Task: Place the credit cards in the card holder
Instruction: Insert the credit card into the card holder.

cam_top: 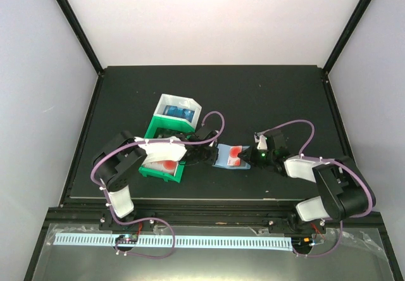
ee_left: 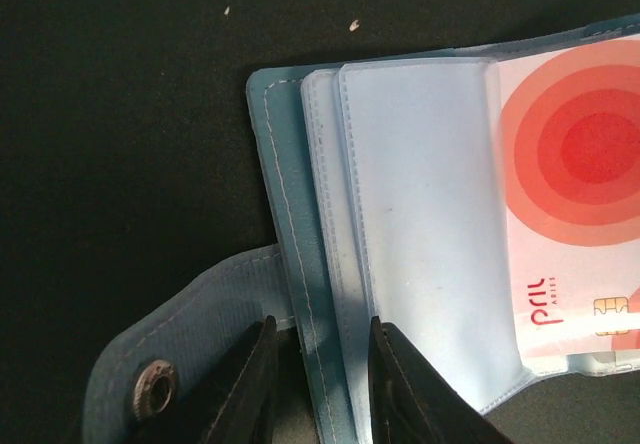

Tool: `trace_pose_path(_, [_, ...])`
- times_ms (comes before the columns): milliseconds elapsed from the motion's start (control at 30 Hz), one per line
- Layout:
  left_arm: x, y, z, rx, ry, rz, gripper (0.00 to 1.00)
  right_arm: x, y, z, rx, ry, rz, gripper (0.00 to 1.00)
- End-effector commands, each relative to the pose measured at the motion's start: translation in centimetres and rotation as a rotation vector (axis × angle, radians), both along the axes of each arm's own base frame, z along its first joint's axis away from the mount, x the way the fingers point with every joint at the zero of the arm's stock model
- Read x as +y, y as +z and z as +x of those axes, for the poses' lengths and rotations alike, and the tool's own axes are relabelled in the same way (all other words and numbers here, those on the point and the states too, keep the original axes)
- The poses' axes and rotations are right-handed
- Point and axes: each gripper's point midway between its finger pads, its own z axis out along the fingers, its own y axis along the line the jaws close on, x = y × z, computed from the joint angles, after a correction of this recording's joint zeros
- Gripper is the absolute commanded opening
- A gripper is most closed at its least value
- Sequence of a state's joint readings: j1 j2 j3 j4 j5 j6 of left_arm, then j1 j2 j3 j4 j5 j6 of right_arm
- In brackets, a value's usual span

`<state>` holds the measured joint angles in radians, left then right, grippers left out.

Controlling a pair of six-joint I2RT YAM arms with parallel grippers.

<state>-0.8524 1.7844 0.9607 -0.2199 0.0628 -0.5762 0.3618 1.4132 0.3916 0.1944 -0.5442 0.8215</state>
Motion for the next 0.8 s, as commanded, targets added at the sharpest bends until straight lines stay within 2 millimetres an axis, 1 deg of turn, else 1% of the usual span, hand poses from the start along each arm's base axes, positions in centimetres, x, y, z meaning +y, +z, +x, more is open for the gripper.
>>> trace_pose_path(0, [0.0,-0.9,-0.5,0.029,-0.017,0.037,0.27,-0.9,-1.4,0.1,0.022,-0.052,-0.026,0.01])
trace_pose_path(200, [-0.2,-0.9,-0.6,0.033,-0.025,0.033,0.26,-0.3,-1.6,0.0,0.033,-0.041,0.013,0.01])
trace_pose_path(367, [-0.1,-1.3,-0.7,0.04,-0.025,0.039,0.23,-0.2,-1.7,-0.2,0.032,-0.037,0.015,0.01])
trace_pose_path(767, [-0.3,-1.5,-0.9,0.049,-0.03,0.034,0.23,1.9,-1.9,-0.9,0.049,0.013,0.051,0.01])
